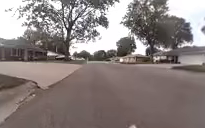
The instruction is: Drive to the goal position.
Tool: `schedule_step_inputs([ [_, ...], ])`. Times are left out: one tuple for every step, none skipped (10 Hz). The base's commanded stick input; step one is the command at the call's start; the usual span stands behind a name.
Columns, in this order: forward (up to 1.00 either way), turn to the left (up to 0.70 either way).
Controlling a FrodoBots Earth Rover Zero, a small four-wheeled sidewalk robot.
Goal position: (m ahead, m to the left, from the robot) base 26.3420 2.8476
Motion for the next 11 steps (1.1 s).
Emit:
schedule_step_inputs([
  [1.0,0.04],
  [1.0,0.22],
  [1.0,0.35],
  [1.0,0.26],
  [1.0,0.01],
  [1.0,0.0],
  [1.0,0.01],
  [1.0,0.02],
  [1.0,0.0],
  [1.0,0.01],
  [1.0,0.02],
])
